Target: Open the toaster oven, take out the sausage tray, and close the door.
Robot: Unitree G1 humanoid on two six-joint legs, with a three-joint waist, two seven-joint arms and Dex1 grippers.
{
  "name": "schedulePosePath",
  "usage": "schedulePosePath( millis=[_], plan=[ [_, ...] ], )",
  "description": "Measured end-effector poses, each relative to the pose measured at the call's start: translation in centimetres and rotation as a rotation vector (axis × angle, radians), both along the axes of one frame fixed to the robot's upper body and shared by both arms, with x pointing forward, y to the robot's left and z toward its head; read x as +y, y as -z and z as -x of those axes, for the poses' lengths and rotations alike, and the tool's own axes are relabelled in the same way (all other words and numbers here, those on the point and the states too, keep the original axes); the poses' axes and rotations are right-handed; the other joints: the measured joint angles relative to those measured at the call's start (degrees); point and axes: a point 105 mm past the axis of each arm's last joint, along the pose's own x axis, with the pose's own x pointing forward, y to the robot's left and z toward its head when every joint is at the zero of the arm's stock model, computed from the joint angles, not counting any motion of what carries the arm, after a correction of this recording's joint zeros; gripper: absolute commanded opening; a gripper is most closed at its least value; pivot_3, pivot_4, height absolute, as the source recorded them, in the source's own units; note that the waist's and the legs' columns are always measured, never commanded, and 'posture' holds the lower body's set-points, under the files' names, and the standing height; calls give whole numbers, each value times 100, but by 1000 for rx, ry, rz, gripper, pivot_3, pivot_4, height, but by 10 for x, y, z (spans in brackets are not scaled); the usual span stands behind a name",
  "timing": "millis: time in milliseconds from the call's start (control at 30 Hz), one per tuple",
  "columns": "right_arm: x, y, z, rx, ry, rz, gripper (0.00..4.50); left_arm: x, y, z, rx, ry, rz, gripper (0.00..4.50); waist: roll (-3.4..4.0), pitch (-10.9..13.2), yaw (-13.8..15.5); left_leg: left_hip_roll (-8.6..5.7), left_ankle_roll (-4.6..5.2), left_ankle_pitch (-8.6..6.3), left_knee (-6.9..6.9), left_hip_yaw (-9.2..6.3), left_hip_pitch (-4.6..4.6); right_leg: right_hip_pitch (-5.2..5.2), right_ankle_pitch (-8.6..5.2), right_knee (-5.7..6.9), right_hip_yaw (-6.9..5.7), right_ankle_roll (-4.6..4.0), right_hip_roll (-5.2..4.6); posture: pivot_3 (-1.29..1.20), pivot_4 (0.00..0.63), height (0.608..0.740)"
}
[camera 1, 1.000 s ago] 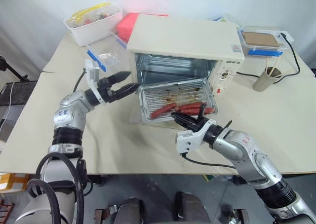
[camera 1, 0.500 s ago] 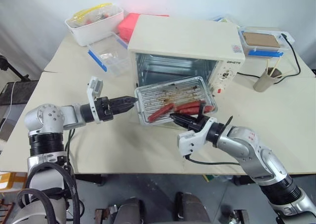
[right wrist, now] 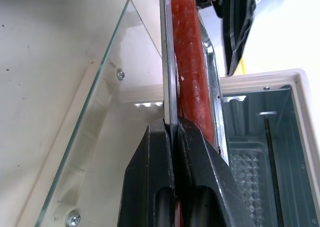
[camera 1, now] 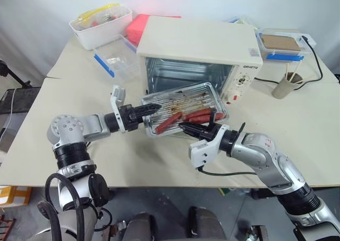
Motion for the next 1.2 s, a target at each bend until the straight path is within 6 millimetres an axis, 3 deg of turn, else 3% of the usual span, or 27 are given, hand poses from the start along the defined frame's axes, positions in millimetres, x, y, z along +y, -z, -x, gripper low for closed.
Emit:
schedulePosePath(
  millis=[133, 267, 400, 667, 800, 933, 1100, 1200],
  plan=[
    [0, 3, 0, 26, -3, 1, 0, -1, 5, -2, 43, -13, 16, 31, -1, 0, 9, 0, 0, 0, 0, 0, 1, 0, 0, 0, 1, 0, 0, 0, 150, 740],
    [0, 6, 2, 109, -3, -54, 1062, 2, 12, -5, 123, -29, 58, 0, -3, -2, 11, -1, 0, 0, 0, 0, 5, 2, 0, 3, 4, 0, -1, 0, 150, 740],
    [-2, 6, 6, 187, -17, -83, 2408, 11, 20, -5, 208, -44, 58, 0, -3, -2, -1, 0, 0, 0, -2, 0, 11, 1, 0, 10, 8, 0, -3, 0, 150, 740],
    [-14, -7, 23, 305, -69, -236, 2408, 34, 21, 5, 268, -67, 122, 0, -3, -2, 1, -3, -1, -1, -4, 2, 19, 2, 0, 19, 16, 0, -4, 0, 150, 740],
    [-49, -12, 25, 395, -26, -407, 1473, 61, 30, 24, 274, -101, 162, 0, -5, -3, -4, -3, -3, -2, -11, 0, 27, 4, 0, 23, 24, 0, -3, 0, 150, 740],
    [-99, 8, 23, 527, 85, -467, 65, 95, 37, 47, 271, -193, 196, 0, -7, -4, -5, -1, -2, -3, -9, 7, 35, 13, -1, 15, 37, -2, -4, 0, 150, 740],
    [-139, 30, 13, 652, 222, -555, 28, 124, 45, 69, 249, -330, 257, 0, -7, -4, -6, 1, -4, -3, -8, 16, 51, 23, -3, 14, 49, -5, -4, 0, 150, 740],
    [-153, 48, 6, 729, 281, -575, 28, 141, 50, 79, 231, -432, 288, 0, -6, -4, -5, 1, -5, -4, -8, 20, 50, 22, -3, 12, 53, -6, -5, 0, 150, 740]
  ],
)
